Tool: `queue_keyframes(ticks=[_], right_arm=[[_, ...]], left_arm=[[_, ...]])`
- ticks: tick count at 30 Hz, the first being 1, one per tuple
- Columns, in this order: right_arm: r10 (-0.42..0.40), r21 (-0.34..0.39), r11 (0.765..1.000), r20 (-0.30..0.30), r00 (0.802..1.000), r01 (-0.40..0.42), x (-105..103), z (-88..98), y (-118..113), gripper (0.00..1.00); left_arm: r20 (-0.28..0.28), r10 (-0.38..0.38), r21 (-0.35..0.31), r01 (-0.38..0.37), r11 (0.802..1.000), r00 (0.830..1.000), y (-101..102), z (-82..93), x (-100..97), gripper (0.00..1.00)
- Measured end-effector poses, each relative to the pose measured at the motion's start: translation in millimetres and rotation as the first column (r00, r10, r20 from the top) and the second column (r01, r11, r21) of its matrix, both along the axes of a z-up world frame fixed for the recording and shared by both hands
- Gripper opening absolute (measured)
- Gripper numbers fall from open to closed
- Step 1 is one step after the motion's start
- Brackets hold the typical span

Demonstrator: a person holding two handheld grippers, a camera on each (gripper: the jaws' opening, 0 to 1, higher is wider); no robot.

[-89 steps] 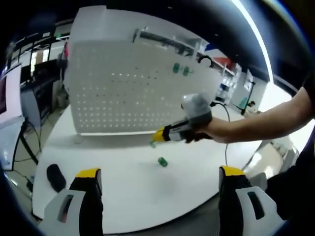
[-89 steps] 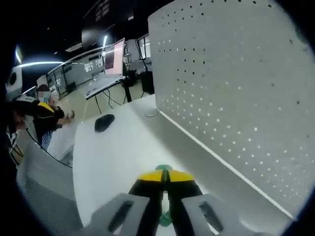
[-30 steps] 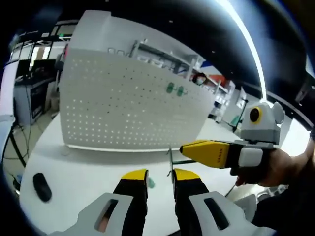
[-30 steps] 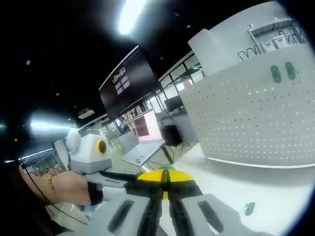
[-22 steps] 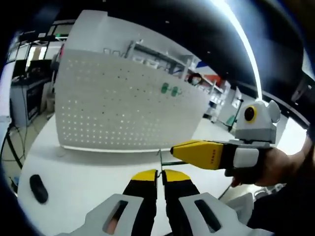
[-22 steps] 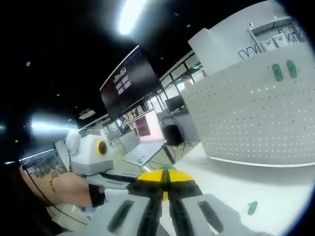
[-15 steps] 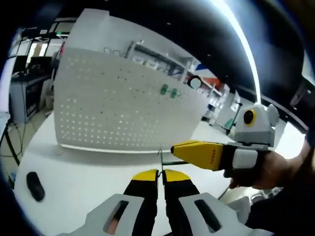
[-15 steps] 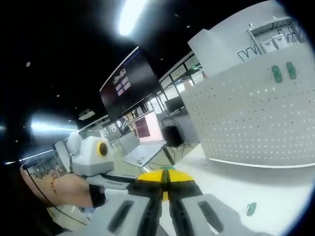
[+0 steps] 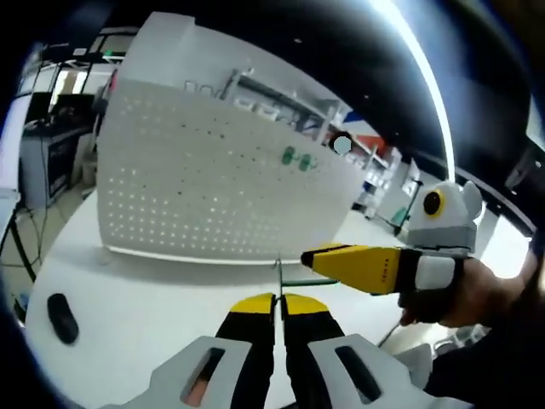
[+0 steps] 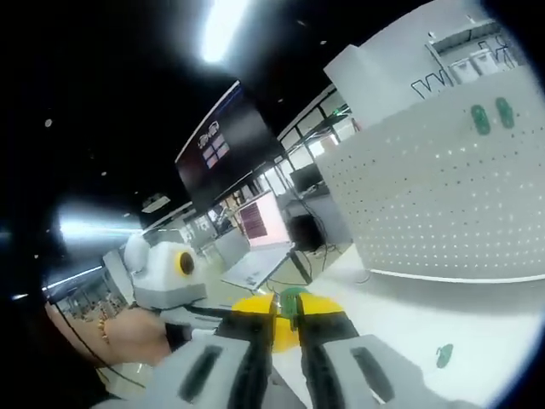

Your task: Insert the hook assembly into the mounting plate slot until the hook locks in place.

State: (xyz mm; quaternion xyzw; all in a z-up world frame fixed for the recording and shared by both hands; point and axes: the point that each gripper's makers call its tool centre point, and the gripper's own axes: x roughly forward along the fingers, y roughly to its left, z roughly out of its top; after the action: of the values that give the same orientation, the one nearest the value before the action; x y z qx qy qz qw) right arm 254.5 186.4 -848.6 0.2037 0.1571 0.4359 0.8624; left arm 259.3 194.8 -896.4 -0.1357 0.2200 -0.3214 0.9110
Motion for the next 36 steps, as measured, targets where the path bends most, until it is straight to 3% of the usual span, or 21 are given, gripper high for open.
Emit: queue_keyframes(ticks=[4,7,11,23,36], right_arm=[[-0.011,0.000,1.000,0.002,1.000,0.011,-0.6,4.0,-10.3,0.10],[-0.033,0.010,0.999,-0.018,0.999,0.033,0.1,2.5,-20.4,0.11],[-0.043,0.011,0.999,-0.029,0.999,0.043,-1.8,0.0,-24.3,0.14],[-0.008,0.034,0.999,0.000,1.000,0.008,-8.9,4.7,-8.4,0.13],[-0.011,0.079,0.997,-0.063,0.998,0.016,-2.9,4.6,-5.2,0.08]], left_arm=[[0.008,0.026,0.014,-0.026,1.000,1.000,6.4,0.3,2.5,0.01],[0.047,0.033,0.075,-0.036,0.996,0.998,9.9,0.9,5.0,0.01],[0.076,0.024,0.096,-0.032,0.995,0.997,6.2,6.3,5.2,0.01],[0.142,-0.006,0.098,-0.008,0.995,0.990,-4.7,21.5,2.3,0.02],[0.218,-0.041,0.141,0.010,0.990,0.975,-13.6,35.4,1.8,0.02]])
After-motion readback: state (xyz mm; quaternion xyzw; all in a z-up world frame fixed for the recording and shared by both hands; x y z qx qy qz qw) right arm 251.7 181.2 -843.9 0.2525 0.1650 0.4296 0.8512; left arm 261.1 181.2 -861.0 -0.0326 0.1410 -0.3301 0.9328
